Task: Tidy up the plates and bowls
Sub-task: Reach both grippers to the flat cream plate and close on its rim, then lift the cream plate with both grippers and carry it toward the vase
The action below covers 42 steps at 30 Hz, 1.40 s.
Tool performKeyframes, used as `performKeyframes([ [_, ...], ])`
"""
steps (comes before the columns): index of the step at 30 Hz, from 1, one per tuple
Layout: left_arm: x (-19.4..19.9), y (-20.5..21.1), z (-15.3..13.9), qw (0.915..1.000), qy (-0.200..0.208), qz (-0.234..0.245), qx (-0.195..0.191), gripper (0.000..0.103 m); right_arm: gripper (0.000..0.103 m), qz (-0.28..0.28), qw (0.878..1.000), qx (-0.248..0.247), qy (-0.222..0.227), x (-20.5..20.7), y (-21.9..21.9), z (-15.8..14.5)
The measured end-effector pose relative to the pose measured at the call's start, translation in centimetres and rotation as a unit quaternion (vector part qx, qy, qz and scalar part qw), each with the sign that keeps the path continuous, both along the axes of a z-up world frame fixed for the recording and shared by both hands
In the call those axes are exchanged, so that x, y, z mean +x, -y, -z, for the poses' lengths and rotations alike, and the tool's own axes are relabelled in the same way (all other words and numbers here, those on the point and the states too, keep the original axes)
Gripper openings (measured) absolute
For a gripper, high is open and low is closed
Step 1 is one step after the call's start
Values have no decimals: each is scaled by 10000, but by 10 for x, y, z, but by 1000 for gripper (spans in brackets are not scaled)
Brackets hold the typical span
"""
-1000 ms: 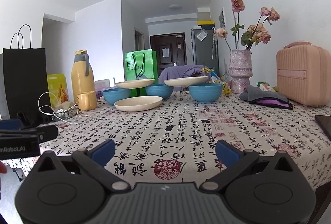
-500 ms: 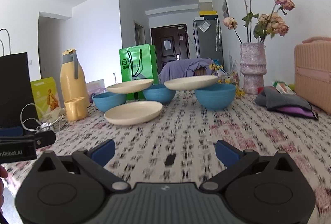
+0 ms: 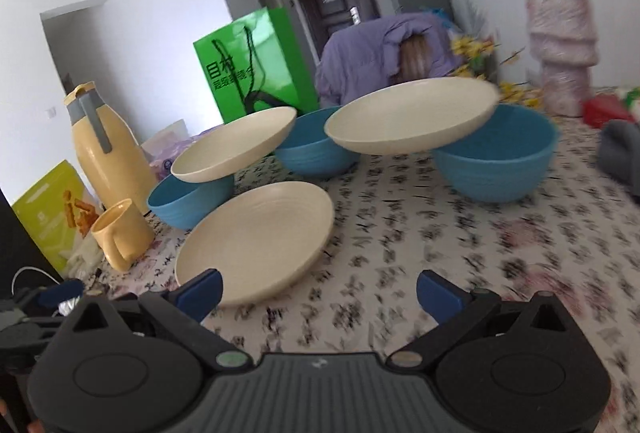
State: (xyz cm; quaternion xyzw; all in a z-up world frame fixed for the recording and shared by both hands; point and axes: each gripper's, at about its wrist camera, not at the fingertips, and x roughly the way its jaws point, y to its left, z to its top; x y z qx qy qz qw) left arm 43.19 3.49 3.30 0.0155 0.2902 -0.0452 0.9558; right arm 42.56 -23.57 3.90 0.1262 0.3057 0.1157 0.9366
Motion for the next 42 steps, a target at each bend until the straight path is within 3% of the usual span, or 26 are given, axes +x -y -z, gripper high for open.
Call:
performKeyframes([
  [4, 43, -2, 5, 9996, -210, 137, -117, 103, 102, -103, 9994, -104, -327, 54, -14, 10],
  [9, 81, 3, 16, 9993, -302, 170, -103, 100, 88, -117, 9985, -359, -395, 100, -33, 24],
  [11, 95, 3, 22, 9990, -436, 27, -85, 84, 82, -140, 9978, -529, -387, 113, -39, 31],
  [15, 109, -1, 31, 9984, -537, -97, -140, 77, 79, -74, 9969, -690, -374, 127, -48, 42],
  [16, 111, -2, 33, 9983, -547, -77, -180, 74, 74, -37, 9966, -707, -415, 129, -48, 45],
  [19, 116, -5, 38, 9972, -684, -113, -290, 54, 52, -8, 9961, -769, -429, 134, -51, 52],
  [23, 119, -7, 43, 9946, -910, -194, -452, 23, 43, -78, 9954, -874, -386, 133, -54, 58],
  [28, 115, -10, 40, 9929, -1025, -350, -490, 17, 21, -40, 9944, -969, -409, 132, -55, 56],
  [35, 82, -4, 27, 9931, -1028, -281, -491, 16, 18, 27, 9956, -882, -302, 109, -47, 43],
  [42, 25, 1, 11, 9935, -922, -321, -581, 16, 17, -5, 9962, -844, -201, 54, -40, 29],
])
